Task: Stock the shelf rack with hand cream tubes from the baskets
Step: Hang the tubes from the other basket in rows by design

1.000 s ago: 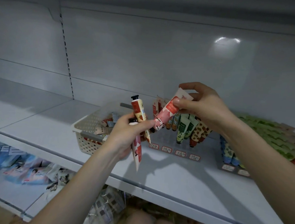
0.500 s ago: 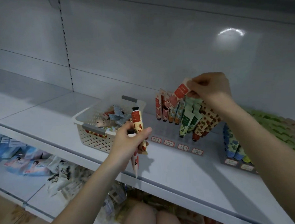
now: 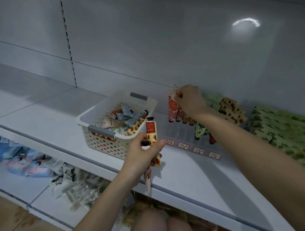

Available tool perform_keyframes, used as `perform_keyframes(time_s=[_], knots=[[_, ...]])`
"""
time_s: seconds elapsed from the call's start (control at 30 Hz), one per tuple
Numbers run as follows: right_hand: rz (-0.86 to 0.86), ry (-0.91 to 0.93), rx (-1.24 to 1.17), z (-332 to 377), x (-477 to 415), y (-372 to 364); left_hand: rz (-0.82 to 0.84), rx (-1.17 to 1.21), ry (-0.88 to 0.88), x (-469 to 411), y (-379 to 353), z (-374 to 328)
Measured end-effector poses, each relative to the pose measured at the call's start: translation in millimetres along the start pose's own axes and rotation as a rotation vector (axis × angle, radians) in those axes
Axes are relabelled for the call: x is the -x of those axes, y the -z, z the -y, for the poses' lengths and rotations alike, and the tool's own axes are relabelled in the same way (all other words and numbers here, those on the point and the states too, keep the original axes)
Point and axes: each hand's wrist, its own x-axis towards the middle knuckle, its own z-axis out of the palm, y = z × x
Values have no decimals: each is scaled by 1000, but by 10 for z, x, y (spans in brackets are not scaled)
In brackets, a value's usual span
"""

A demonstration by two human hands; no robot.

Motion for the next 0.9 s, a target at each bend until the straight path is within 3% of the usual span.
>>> perform_keyframes(time_s=[0.23, 0.9], knots=[[75, -13, 173, 4, -162, -164, 1, -4, 12, -42, 12, 47], [124, -5, 19, -3, -221, -80, 21, 5, -12, -25, -9, 38]])
